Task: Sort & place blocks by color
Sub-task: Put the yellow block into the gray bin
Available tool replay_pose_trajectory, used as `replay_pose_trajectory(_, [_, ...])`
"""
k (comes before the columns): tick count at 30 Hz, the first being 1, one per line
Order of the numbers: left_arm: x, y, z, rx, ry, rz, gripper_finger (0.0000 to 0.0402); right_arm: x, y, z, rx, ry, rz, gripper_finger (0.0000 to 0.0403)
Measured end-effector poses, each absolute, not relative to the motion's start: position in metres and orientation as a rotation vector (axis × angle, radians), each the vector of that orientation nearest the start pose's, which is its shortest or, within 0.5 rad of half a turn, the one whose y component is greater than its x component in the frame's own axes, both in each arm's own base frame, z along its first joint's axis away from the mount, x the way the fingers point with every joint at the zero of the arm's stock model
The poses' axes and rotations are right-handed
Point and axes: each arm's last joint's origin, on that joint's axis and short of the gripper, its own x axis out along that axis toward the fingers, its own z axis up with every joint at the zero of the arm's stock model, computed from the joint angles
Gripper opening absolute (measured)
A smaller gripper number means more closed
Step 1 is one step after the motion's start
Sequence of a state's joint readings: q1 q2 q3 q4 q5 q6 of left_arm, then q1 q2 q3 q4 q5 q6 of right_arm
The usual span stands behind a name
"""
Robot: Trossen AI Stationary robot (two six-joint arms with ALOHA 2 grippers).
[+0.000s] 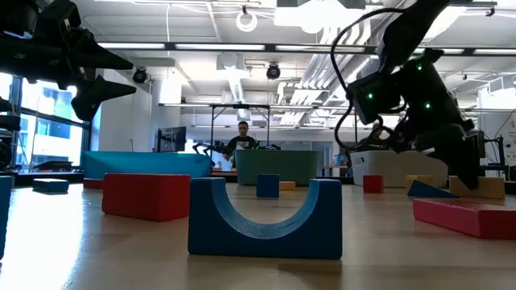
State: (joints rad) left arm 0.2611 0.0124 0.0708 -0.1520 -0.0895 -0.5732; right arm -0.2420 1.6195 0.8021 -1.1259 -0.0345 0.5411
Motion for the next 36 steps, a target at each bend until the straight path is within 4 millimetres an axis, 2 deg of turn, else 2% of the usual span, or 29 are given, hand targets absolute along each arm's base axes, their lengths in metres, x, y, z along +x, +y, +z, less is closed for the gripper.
replay_pose_trajectory(7, [0.089,0.027,0.172,-0.575,-0.009,0.368,0.0216,0.204,-0.049,0.136,0.625,1.873,-0.665,0.0177])
replay_pose_trajectory(13, [0.089,0.027,0.172,-0.575,-0.009,0.367,0.0216,0.203,-0.049,0.136,0.649,1.876,-0.695,0.0107])
replay_pose_trajectory(20, [0.089,0.027,0.172,-0.574,-0.009,0.368,0.0216,0.200,-0.047,0.140,0.705,1.930,-0.700,0.0103])
replay_pose_trajectory(26, [0.089,0.027,0.172,-0.575,-0.009,0.367,0.0216,0.205,-0.045,0.164,0.742,1.918,-0.723,0.0103])
replay_pose_trajectory(36, [0.089,0.027,0.172,-0.574,-0.009,0.367,0.0216,0.227,-0.054,0.225,0.738,1.605,-0.841,0.0103])
